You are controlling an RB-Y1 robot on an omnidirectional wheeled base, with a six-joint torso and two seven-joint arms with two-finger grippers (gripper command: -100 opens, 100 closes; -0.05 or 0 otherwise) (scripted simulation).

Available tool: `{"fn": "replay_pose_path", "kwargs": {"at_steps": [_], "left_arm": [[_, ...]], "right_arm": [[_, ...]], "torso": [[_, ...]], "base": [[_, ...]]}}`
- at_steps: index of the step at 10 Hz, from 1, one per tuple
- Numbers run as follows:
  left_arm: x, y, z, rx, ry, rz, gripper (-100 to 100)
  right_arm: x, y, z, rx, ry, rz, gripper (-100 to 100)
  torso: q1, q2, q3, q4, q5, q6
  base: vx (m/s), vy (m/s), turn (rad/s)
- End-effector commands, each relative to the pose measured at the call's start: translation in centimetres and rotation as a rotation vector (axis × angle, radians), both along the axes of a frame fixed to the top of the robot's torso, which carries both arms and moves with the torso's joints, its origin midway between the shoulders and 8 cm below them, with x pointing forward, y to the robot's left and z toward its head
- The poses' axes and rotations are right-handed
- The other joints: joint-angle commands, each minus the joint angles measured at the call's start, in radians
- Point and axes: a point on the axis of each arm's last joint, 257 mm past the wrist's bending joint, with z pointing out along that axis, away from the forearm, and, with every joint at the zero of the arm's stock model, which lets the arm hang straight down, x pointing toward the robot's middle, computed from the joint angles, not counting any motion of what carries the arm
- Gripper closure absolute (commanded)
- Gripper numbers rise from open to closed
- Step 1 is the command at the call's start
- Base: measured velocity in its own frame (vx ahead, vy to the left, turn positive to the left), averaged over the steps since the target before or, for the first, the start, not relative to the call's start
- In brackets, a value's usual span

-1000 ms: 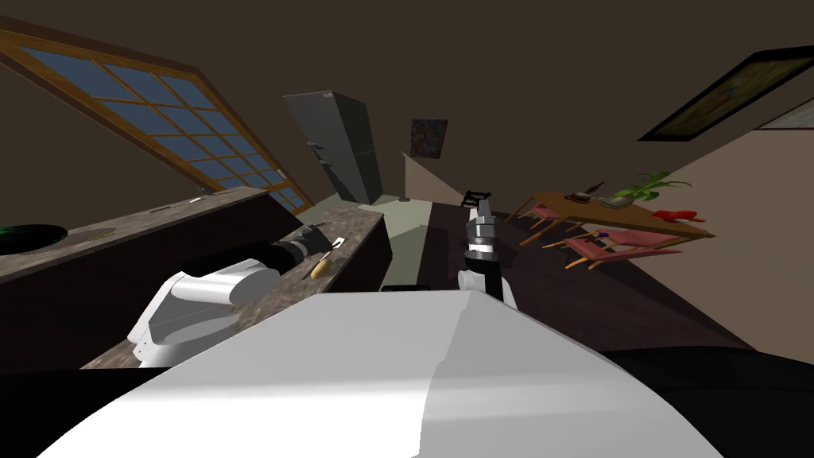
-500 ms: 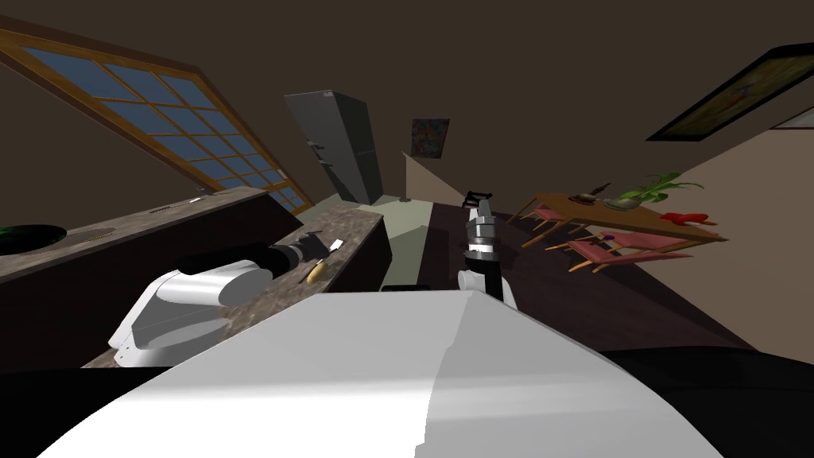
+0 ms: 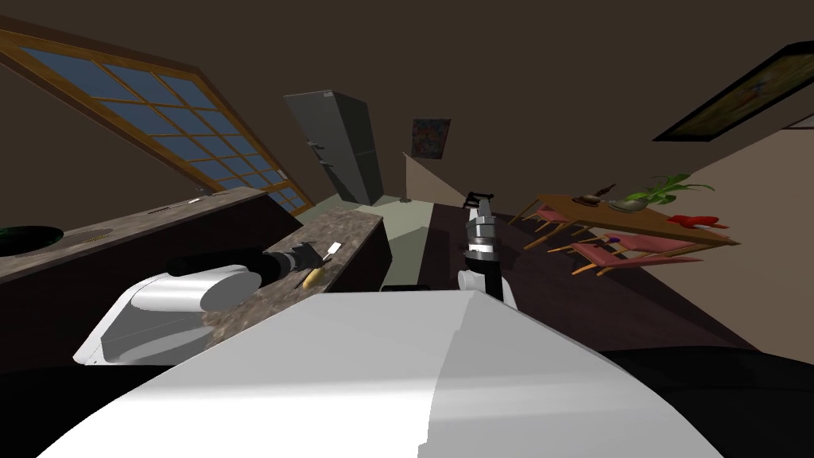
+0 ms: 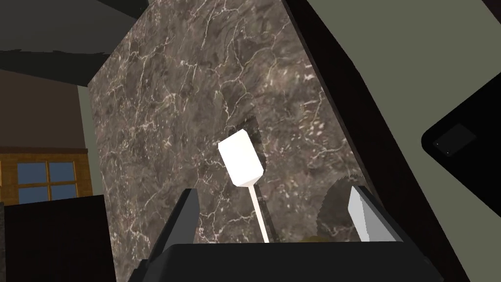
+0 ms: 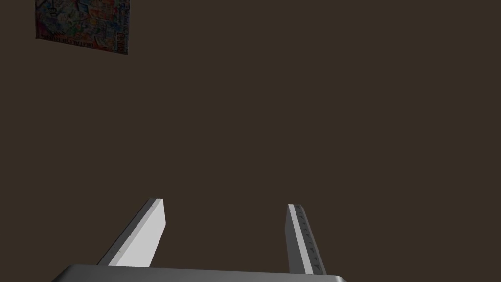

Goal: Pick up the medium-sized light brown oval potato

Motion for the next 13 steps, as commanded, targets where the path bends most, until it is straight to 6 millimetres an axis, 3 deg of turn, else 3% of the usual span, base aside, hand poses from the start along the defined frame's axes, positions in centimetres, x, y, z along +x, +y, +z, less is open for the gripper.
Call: {"fn": "replay_pose_path", "kwargs": {"at_steps": [1, 6, 7, 9, 10, 13], "left_arm": [[-1.1, 0.5, -0.9, -0.015, 0.054, 0.027, -100], [-6.0, 2.5, -4.1, -0.100, 0.229, 0.170, -100], [-6.2, 2.5, -4.2, -0.100, 0.238, 0.171, -100], [-9.4, 3.3, -6.2, -0.154, 0.339, 0.257, -100], [-9.7, 3.3, -6.3, -0.153, 0.352, 0.259, -100], [-14.7, 3.4, -9.4, -0.228, 0.510, 0.363, -100]], "right_arm": [[0.0, 0.0, 0.0, 0.000, 0.000, 0.000, 0], [0.0, 0.0, 0.0, 0.000, 0.000, 0.000, 0], [0.0, 0.0, 0.0, 0.000, 0.000, 0.000, 0], [0.0, 0.0, 0.0, 0.000, 0.000, 0.000, 0], [0.0, 0.0, 0.0, 0.000, 0.000, 0.000, 0], [0.0, 0.0, 0.0, 0.000, 0.000, 0.000, 0]], "torso": [[0.000, 0.000, 0.000, 0.000, 0.000, 0.000], [0.001, 0.001, 0.000, 0.000, 0.000, 0.000], [0.001, 0.001, 0.000, 0.000, 0.000, 0.000], [0.002, 0.000, 0.000, 0.000, 0.000, 0.000], [0.003, 0.000, 0.000, 0.000, 0.001, 0.000], [0.004, 0.000, 0.000, 0.000, 0.001, 0.000]], "base": [[0.045, 0.001, 0.009], [0.045, 0.007, 0.001], [0.041, 0.016, 0.002], [0.059, 0.038, -0.009], [0.044, 0.034, -0.004], [0.050, 0.058, -0.013]]}}
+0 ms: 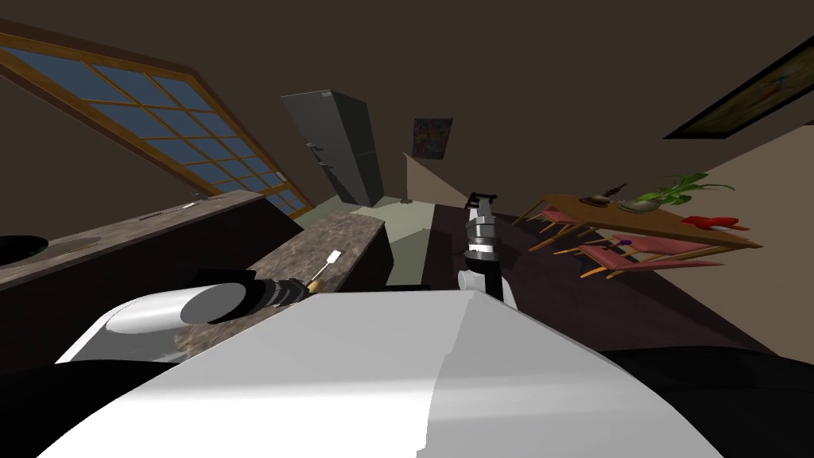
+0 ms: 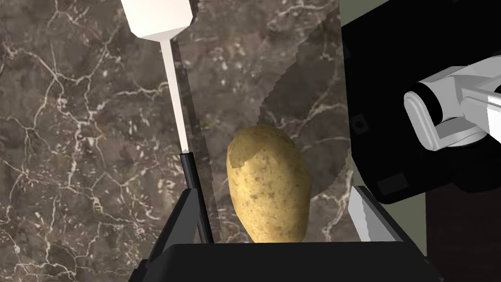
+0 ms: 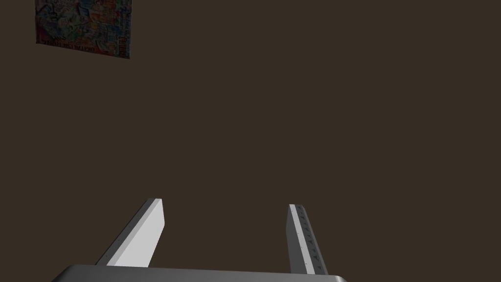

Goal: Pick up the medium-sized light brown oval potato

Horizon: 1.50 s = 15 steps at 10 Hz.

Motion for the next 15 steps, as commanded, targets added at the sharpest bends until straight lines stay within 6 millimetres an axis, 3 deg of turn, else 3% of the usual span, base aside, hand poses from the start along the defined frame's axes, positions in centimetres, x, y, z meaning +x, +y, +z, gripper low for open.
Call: {"fn": "replay_pose_path", "kwargs": {"at_steps": [1, 2, 3, 4, 5, 14, 15], "left_arm": [[-2.7, -0.6, -1.6, -0.040, 0.079, 0.044, -100], [-3.5, -0.8, -2.2, -0.054, 0.104, 0.056, -100], [-2.7, -0.6, -1.6, -0.043, 0.084, 0.047, -100], [-2.9, -0.6, -1.7, -0.045, 0.089, 0.049, 0], [-2.6, 0.1, -1.9, -0.045, 0.088, 0.067, -100], [-1.1, 6.0, -4.0, -0.050, 0.083, 0.234, -100], [-1.3, 5.7, -3.9, -0.050, 0.084, 0.223, -100]], "right_arm": [[0.0, 0.0, 0.0, 0.000, 0.000, 0.000, 0], [0.0, 0.0, 0.0, 0.000, 0.000, 0.000, 0], [0.0, 0.0, 0.0, 0.000, 0.000, 0.000, 0], [0.0, 0.0, 0.0, 0.000, 0.000, 0.000, 0], [0.0, 0.0, 0.0, 0.000, 0.000, 0.000, 0], [0.0, 0.0, 0.0, 0.000, 0.000, 0.000, 0], [0.0, 0.0, 0.0, 0.000, 0.000, 0.000, 0]], "torso": [[0.000, 0.000, 0.000, 0.000, 0.000, 0.000], [0.001, 0.000, 0.000, 0.000, 0.000, 0.000], [0.000, 0.001, 0.000, 0.000, 0.000, 0.000], [-0.003, 0.002, 0.001, 0.000, -0.001, 0.000], [-0.005, 0.003, 0.002, 0.001, -0.001, 0.000], [-0.008, 0.010, 0.006, 0.002, -0.002, 0.000], [-0.008, 0.010, 0.006, 0.002, -0.002, 0.000]], "base": [[0.060, 0.104, -0.023], [0.039, 0.072, -0.019], [0.014, 0.025, -0.006], [0.000, 0.000, 0.000], [-0.041, -0.010, -0.114], [-0.100, -0.038, -0.189], [-0.039, -0.016, -0.026]]}}
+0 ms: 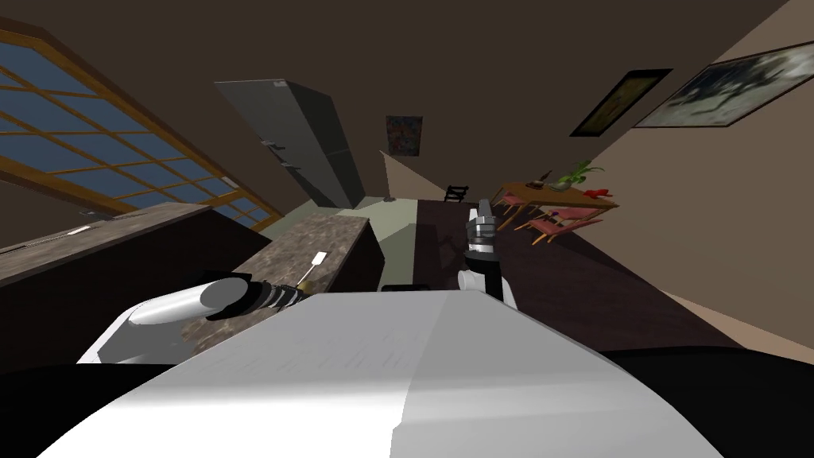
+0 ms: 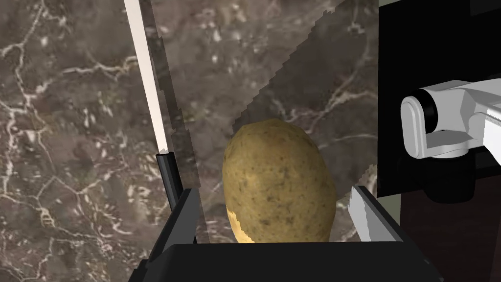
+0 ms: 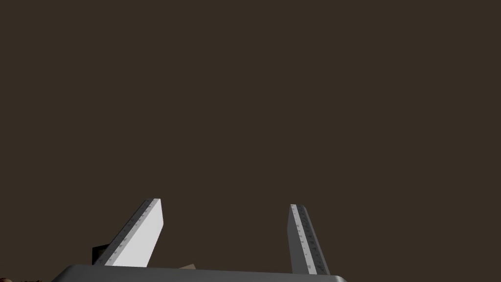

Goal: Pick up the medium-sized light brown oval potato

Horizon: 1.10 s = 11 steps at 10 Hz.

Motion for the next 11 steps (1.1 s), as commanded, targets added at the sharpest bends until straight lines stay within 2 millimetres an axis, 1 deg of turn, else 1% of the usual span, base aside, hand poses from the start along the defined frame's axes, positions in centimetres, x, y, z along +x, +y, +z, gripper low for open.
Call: {"fn": "replay_pose_path", "kwargs": {"at_steps": [1, 5, 6, 7, 8, 11], "left_arm": [[0.0, 0.0, 0.0, 0.000, 0.000, 0.000, 100], [0.0, 0.0, 0.0, -0.001, 0.000, 0.000, 100], [0.0, 0.0, 0.0, -0.001, 0.000, 0.000, 0], [-0.2, -1.0, 0.4, 0.001, 0.000, -0.027, 100], [-0.3, -1.6, 0.6, 0.001, 0.000, -0.046, 100], [-0.8, -3.6, 1.3, 0.000, 0.000, -0.101, 100]], "right_arm": [[0.0, 0.0, 0.0, 0.000, 0.000, 0.000, 0], [0.0, 0.0, 0.0, 0.000, 0.000, 0.000, 0], [0.0, 0.0, 0.0, 0.000, 0.000, 0.000, 0], [0.0, 0.0, 0.0, 0.000, 0.000, 0.000, 0], [0.0, 0.0, 0.0, 0.000, 0.000, 0.000, 0], [0.0, 0.0, 0.0, 0.000, 0.000, 0.000, 0]], "torso": [[0.000, 0.000, 0.000, 0.000, 0.000, 0.000], [0.002, -0.004, -0.002, -0.001, 0.001, 0.000], [0.002, -0.004, -0.002, -0.001, 0.001, 0.000], [0.002, -0.004, -0.002, -0.001, 0.001, 0.000], [0.003, -0.007, -0.004, -0.002, 0.000, -0.002], [0.005, -0.011, -0.006, -0.002, 0.001, 0.000]], "base": [[-0.007, -0.004, 0.006], [0.000, 0.000, 0.000], [0.000, 0.000, 0.000], [0.084, 0.030, 0.285], [0.141, 0.043, 0.268], [0.107, 0.053, 0.162]]}}
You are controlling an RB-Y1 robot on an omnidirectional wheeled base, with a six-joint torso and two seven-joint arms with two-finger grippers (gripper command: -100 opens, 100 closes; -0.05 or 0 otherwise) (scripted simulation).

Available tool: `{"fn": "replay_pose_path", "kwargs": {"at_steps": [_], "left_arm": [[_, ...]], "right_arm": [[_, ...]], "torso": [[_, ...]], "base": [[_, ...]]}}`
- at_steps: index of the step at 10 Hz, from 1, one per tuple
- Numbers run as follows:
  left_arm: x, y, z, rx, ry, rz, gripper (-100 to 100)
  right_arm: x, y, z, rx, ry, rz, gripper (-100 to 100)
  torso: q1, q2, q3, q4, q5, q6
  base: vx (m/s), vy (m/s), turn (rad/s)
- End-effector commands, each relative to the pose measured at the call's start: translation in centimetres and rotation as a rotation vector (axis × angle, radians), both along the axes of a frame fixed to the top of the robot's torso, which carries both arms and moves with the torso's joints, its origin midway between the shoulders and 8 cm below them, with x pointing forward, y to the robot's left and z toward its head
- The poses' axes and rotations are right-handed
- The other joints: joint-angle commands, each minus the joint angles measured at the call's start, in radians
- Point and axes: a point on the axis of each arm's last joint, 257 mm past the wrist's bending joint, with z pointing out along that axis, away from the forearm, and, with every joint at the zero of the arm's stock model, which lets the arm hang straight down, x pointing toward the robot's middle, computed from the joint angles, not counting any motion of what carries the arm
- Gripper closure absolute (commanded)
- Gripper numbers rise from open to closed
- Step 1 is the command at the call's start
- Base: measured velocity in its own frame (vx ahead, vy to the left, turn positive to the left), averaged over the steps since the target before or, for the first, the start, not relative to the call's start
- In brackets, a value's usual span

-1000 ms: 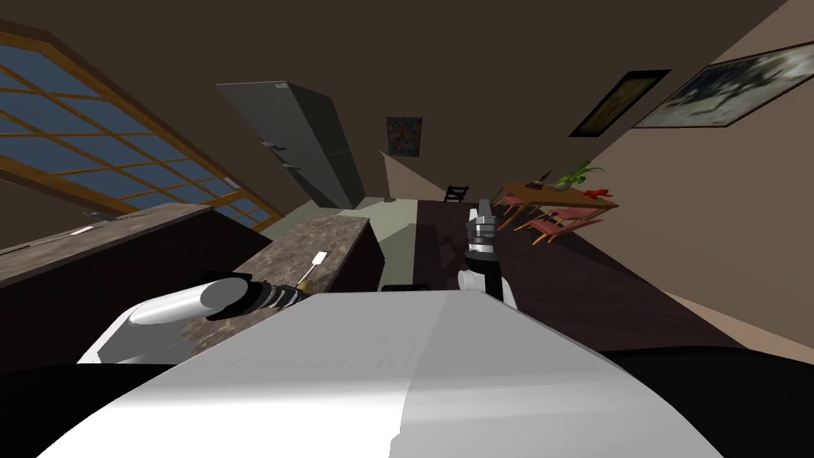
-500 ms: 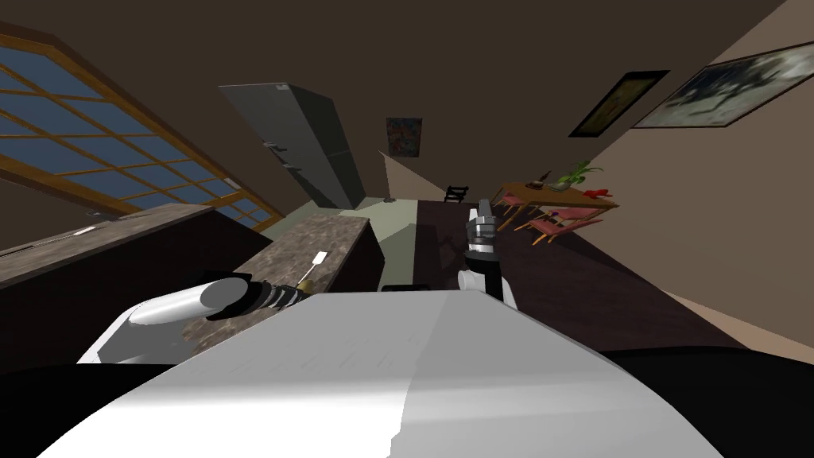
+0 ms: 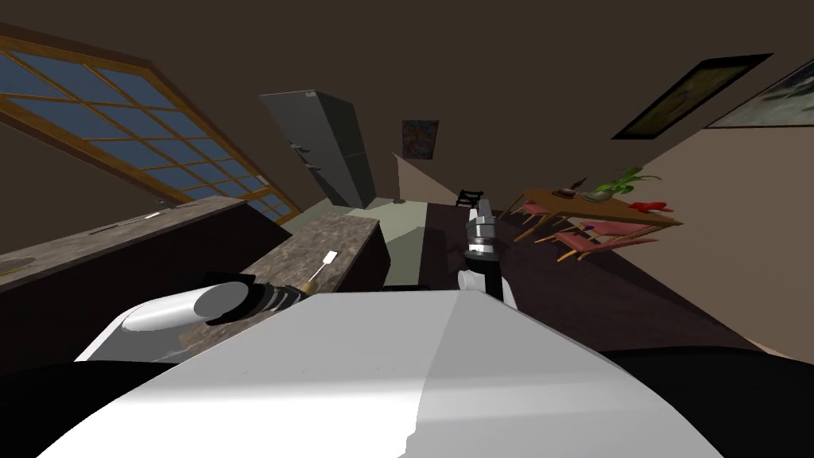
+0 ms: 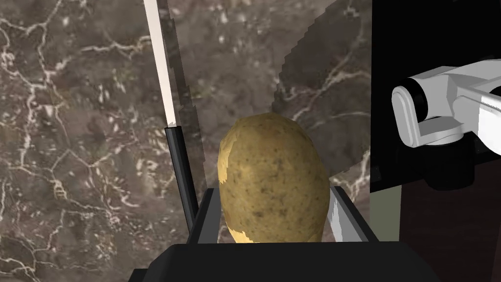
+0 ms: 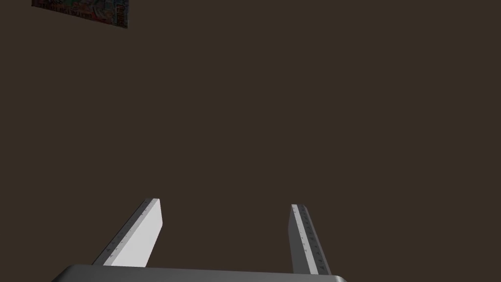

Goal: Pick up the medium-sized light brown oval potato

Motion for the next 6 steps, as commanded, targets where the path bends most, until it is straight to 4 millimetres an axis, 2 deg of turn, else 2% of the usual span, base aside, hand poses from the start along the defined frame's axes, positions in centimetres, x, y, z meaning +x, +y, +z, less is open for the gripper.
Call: {"fn": "replay_pose_path", "kwargs": {"at_steps": [1, 4, 5, 6], "left_arm": [[-0.2, -1.0, 0.4, -0.001, 0.001, -0.032, 100], [-0.8, -3.1, 1.2, -0.003, 0.001, -0.088, 100], [-0.6, -2.6, 1.0, -0.003, 0.001, -0.076, 100], [-0.7, -2.7, 1.0, -0.003, 0.002, -0.079, 0]], "right_arm": [[0.0, 0.0, 0.0, 0.000, 0.000, 0.000, 0], [0.0, 0.0, 0.0, 0.000, 0.000, 0.000, 0], [0.0, 0.0, 0.0, 0.000, 0.000, 0.000, 0], [0.0, 0.0, 0.0, 0.000, 0.000, 0.000, 0]], "torso": [[0.000, 0.000, 0.000, 0.000, 0.000, 0.000], [-0.001, 0.000, 0.000, 0.000, 0.000, 0.000], [0.000, 0.000, 0.000, 0.000, 0.000, 0.000], [-0.001, 0.003, 0.001, 0.001, 0.000, 0.001]], "base": [[0.099, 0.033, 0.168], [0.100, 0.032, 0.195], [0.043, 0.013, 0.040], [0.008, 0.002, -0.008]]}}
